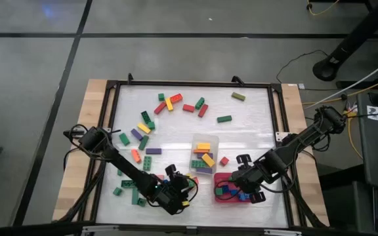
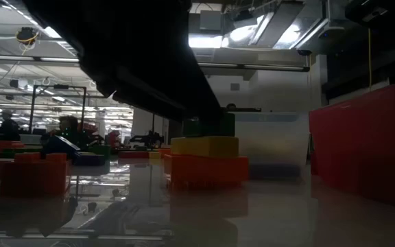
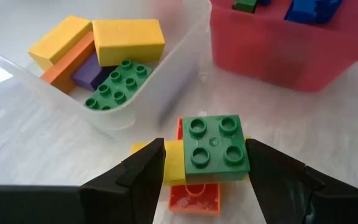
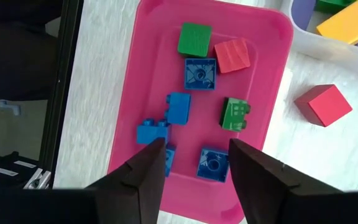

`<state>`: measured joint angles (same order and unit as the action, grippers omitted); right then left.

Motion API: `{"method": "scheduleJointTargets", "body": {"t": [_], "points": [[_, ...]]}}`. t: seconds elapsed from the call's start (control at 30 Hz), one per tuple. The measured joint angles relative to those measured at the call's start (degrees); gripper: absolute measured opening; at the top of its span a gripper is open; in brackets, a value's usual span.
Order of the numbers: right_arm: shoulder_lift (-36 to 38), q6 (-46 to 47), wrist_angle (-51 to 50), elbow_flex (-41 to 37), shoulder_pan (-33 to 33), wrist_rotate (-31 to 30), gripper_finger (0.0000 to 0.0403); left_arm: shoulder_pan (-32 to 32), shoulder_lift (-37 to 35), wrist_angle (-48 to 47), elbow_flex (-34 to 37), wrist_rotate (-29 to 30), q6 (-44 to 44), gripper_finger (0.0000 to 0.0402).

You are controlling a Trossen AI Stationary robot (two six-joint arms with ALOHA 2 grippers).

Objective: Sort blocks by size
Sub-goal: Put the green square game piece into the red bin

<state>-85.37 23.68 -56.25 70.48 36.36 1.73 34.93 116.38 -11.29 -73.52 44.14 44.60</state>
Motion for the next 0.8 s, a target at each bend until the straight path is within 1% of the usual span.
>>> {"method": "scheduleJointTargets", "body": {"t": [0.13,0.23,0.3,0.47,0.73,0.8], "points": [[0.01,0.00,0.02,0.00,0.00,-0.01,0.0175,-0.16,0.00,-0.05,0.00,-0.02,0.00,0.0207],[0.01,0.00,0.03,0.00,0.00,-0.03,0.0175,-0.16,0.00,-0.02,0.00,-0.02,0.00,0.0196],[0.01,-0.01,0.02,0.00,0.00,-0.01,0.0175,-0.16,0.00,-0.06,0.00,-0.02,0.18,0.0179],[0.01,-0.02,0.02,0.00,0.00,-0.01,0.0175,-0.16,-0.18,0.01,0.00,0.02,0.01,0.0118],[0.01,-0.02,-0.02,-0.02,0.00,-0.04,0.0175,-0.10,-2.85,0.48,-1.04,-0.48,-0.08,0.0116],[0.01,-0.04,-0.01,-0.02,0.00,-0.10,0.0175,-0.10,-3.52,1.84,-1.38,-0.46,-0.28,0.0116]]}}
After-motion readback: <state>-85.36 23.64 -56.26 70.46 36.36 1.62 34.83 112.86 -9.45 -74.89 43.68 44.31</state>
